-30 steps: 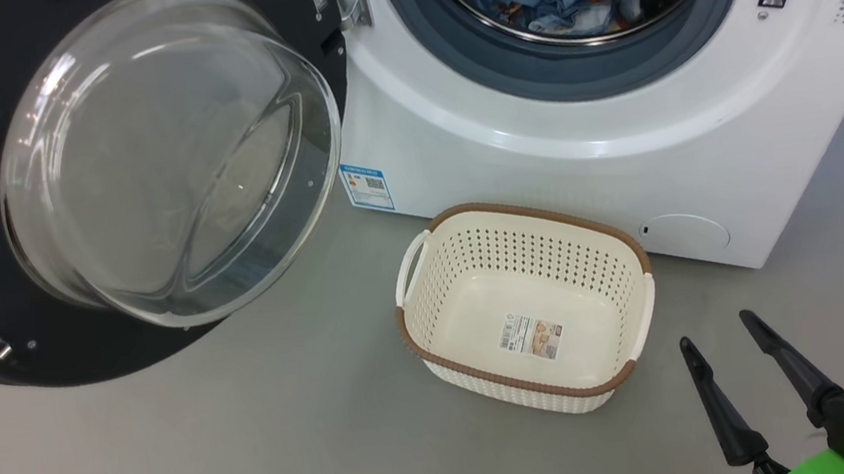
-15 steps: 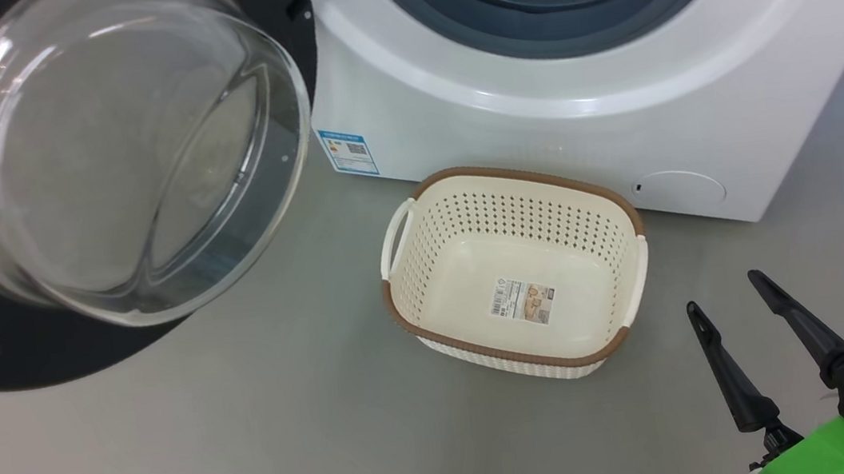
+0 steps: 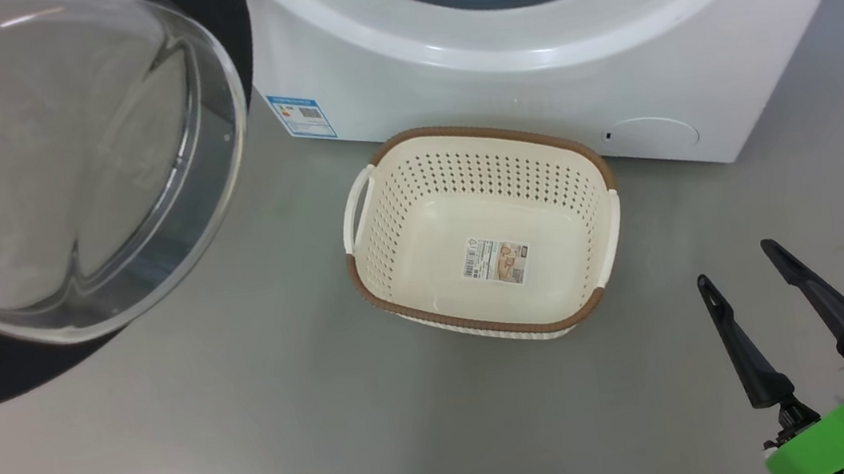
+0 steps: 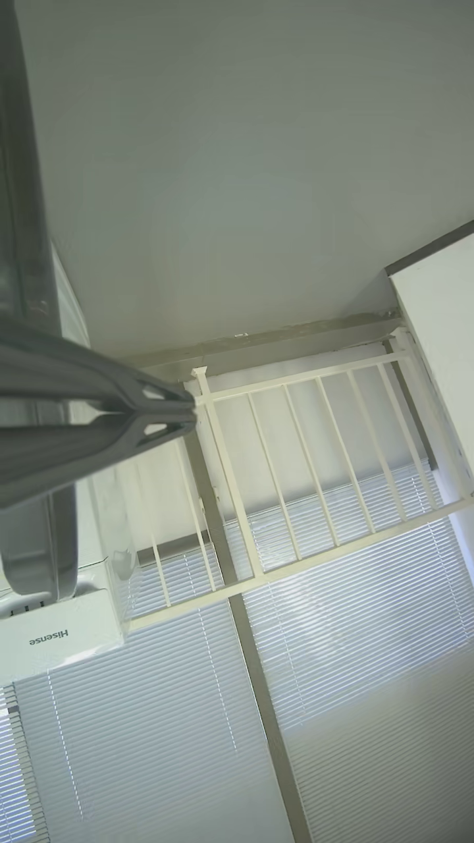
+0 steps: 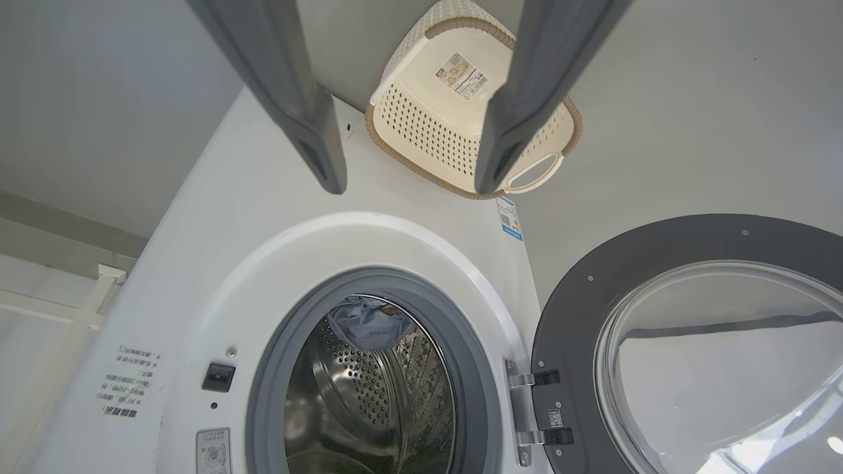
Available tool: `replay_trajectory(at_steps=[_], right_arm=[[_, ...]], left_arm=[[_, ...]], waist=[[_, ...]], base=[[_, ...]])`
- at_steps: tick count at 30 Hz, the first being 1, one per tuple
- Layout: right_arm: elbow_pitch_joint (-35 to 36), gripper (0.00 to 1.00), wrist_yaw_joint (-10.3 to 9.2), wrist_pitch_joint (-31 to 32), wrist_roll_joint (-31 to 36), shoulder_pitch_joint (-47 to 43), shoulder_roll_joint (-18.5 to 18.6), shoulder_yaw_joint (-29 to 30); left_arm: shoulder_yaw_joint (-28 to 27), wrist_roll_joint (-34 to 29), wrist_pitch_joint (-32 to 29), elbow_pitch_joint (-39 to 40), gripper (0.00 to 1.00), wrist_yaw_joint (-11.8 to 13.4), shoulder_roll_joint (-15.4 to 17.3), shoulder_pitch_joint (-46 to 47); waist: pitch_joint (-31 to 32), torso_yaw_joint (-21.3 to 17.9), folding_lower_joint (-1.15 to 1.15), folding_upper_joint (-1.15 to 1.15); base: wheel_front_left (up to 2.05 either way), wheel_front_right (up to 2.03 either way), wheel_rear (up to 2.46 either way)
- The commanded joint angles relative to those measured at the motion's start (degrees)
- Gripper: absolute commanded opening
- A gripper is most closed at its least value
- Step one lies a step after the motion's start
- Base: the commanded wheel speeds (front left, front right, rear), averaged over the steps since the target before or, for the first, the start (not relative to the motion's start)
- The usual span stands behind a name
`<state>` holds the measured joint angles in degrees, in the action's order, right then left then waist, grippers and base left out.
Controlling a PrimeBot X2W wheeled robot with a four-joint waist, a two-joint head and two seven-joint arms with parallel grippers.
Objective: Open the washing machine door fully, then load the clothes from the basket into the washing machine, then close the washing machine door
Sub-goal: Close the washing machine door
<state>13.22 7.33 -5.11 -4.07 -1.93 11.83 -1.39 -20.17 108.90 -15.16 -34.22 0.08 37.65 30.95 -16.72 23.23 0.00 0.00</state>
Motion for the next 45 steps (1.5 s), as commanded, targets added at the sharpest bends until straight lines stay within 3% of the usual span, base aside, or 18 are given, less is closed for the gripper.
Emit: replay_trajectory(at_steps=[1, 22, 34, 45], right_arm=[[1.9, 1.0, 0.16, 0.1, -0.3, 1.6, 0.8, -1.6], [2.2, 1.0, 0.16, 0.3, 0.0, 2.6, 1.1, -0.7], [1.3, 1.0, 0.16, 0.0, 0.0, 2.4, 0.3, -0.8], [-0.7, 1.0, 0.16, -1.8, -0.3, 1.8, -1.5, -1.4]], left_arm=[[-0.8, -1.3, -0.9, 0.2, 0.0, 0.1, 4.8, 1.8], [3.8, -3.8, -5.7, -4.0, 0.0, -2.9, 3.9, 4.2], [4.6, -0.8, -16.6, -0.1, 0.0, -5.6, 3.0, 0.2], [3.8, 1.1, -21.7, 7.8, 0.0, -6.7, 1.1, -6.8]], waist=[[-1.5, -1.1, 0.0, 0.0], [-4.1, -1.4, 0.0, 0.0], [-2.3, -0.2, 0.0, 0.0], [1.5, 0.1, 0.0, 0.0]], base=[[0.0, 0.0, 0.0], [0.0, 0.0, 0.0], [0.0, 0.0, 0.0], [0.0, 0.0, 0.0]])
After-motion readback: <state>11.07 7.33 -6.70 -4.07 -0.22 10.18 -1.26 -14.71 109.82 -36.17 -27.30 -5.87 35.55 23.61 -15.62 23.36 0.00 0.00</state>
